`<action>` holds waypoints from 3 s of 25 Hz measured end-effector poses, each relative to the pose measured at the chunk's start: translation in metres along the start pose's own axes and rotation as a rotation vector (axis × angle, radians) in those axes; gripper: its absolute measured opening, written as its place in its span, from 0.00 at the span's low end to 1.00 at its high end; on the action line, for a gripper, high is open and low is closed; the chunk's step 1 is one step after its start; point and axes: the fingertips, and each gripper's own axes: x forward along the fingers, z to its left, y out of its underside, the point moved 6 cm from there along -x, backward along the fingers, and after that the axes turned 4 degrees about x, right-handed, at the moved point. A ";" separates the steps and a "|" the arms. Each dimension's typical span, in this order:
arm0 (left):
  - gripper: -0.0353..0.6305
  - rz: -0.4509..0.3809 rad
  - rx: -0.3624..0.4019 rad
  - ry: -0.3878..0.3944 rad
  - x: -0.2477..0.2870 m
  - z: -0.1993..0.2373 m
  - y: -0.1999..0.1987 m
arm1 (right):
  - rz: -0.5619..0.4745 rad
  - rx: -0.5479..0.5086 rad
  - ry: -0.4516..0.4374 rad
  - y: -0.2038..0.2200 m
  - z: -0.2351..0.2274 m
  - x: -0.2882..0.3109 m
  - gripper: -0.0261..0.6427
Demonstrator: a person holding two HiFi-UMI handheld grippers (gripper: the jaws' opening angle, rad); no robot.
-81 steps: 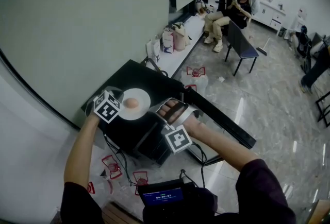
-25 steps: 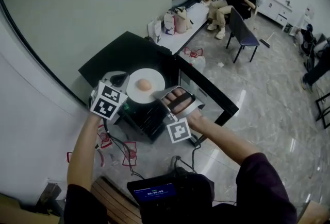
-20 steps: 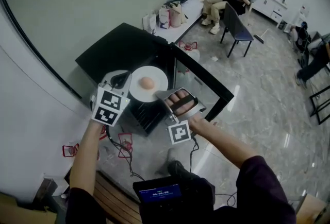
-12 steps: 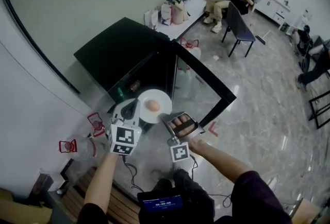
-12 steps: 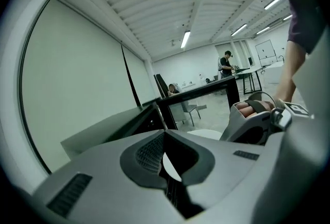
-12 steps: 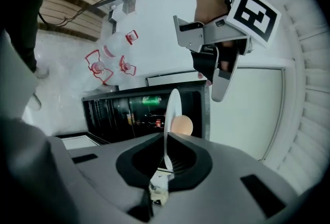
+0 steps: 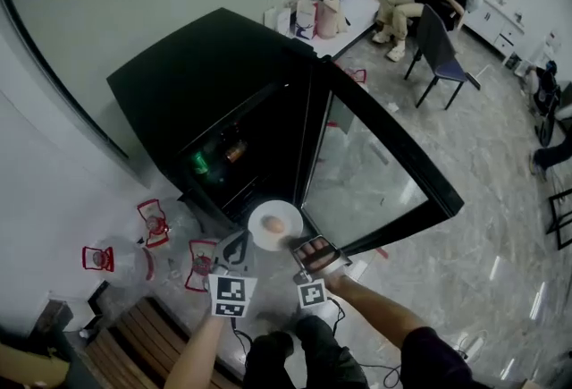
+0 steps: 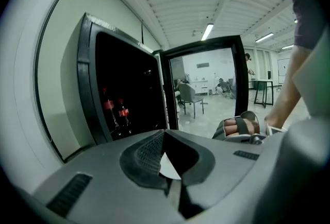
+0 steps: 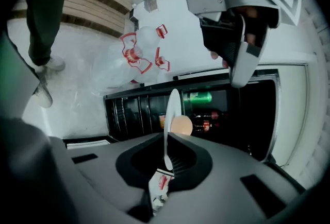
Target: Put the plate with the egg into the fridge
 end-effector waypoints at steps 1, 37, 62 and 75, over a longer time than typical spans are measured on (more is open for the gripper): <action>0.06 -0.003 -0.011 -0.005 0.012 -0.002 0.017 | -0.004 -0.018 0.009 0.002 0.015 0.020 0.07; 0.06 -0.008 -0.177 -0.281 0.208 0.013 0.227 | -0.156 -0.033 -0.394 0.012 0.110 0.363 0.17; 0.06 -0.049 -0.164 -0.206 0.143 -0.013 0.145 | -0.355 1.583 -0.184 0.048 0.026 0.176 0.24; 0.06 -0.107 -0.132 -0.084 -0.035 -0.027 -0.091 | -0.312 1.749 -0.015 0.049 -0.158 -0.076 0.20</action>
